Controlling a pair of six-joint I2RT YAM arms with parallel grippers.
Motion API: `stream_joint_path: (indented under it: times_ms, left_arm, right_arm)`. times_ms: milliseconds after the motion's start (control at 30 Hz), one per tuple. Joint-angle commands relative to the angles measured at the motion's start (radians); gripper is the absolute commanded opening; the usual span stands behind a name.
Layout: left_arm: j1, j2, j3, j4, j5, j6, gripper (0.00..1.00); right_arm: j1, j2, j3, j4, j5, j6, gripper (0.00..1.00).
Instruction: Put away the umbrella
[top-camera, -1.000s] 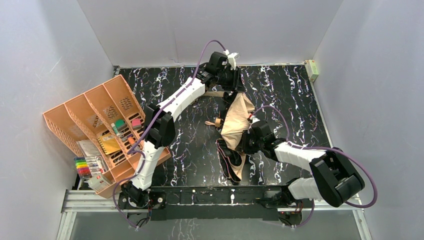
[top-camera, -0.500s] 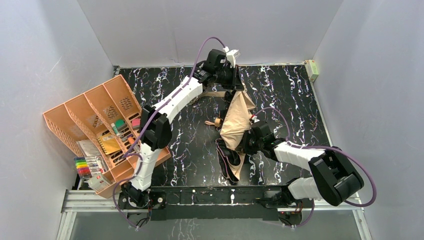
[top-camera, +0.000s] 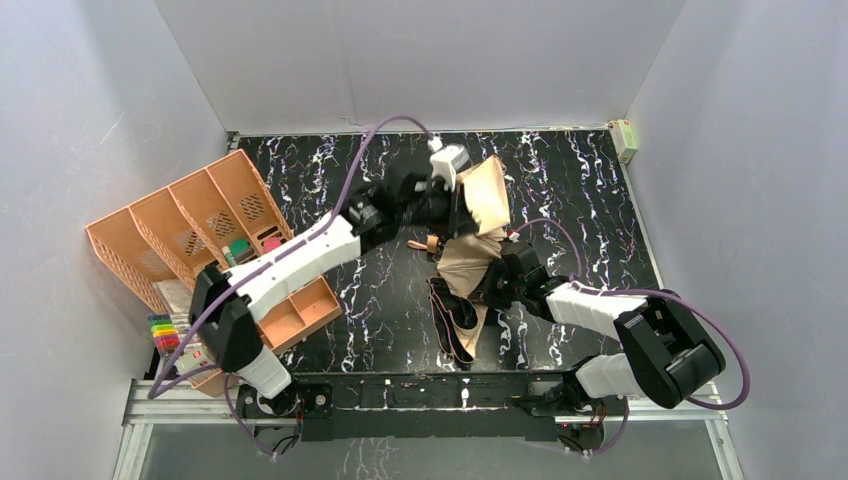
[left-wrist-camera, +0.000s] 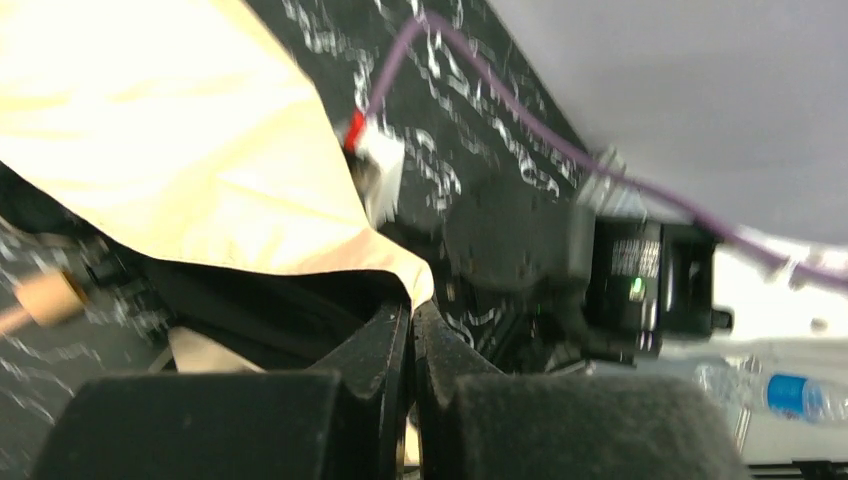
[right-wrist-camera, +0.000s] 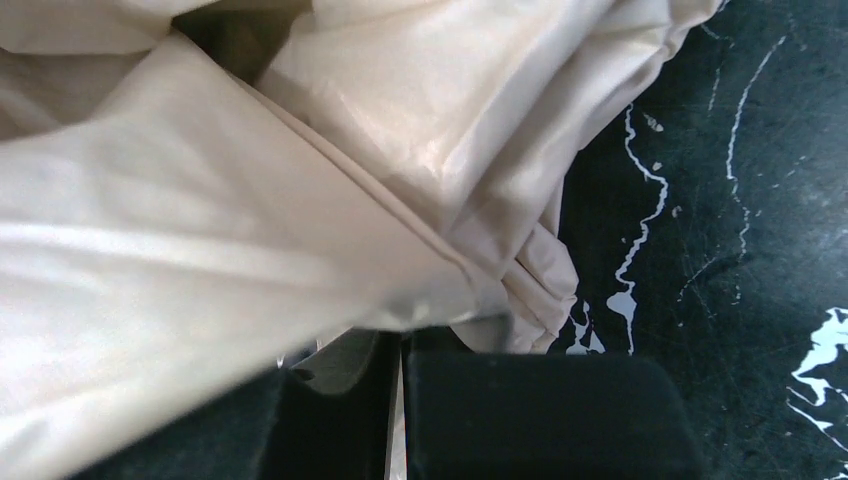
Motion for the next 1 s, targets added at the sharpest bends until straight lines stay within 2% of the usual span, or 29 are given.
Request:
stream_joint_path:
  times_ms: [0, 233, 400, 533, 733, 867, 967]
  left_arm:
    - [-0.085, -0.162, -0.255, 0.144, -0.113, -0.095, 0.00]
    - [-0.208, -0.294, -0.658, 0.432, -0.186, -0.218, 0.03]
    - [-0.264, -0.258, -0.802, 0.586, -0.196, -0.258, 0.05]
    - [-0.275, -0.191, -0.857, 0.685, -0.186, -0.289, 0.11]
    - [-0.281, -0.093, -0.853, 0.753, -0.175, -0.313, 0.23]
    - [-0.284, -0.064, -0.874, 0.768, -0.190, -0.320, 0.24]
    - [-0.284, -0.060, -0.895, 0.776, -0.194, -0.321, 0.24]
  right_arm:
    - [-0.002, -0.021, 0.040, -0.013, 0.065, 0.017, 0.12]
    - [-0.002, -0.033, 0.032, 0.002, 0.044, 0.018, 0.14]
    - [-0.001, -0.058, 0.009, 0.010, 0.037, 0.015, 0.16]
    - [-0.001, -0.089, -0.019, 0.032, 0.015, 0.016, 0.18]
    - [-0.002, -0.146, -0.046, 0.000, -0.007, 0.026, 0.23]
    - [-0.002, -0.261, -0.053, -0.096, 0.015, 0.031, 0.30]
    - [-0.002, -0.385, -0.039, -0.241, 0.068, 0.032, 0.34]
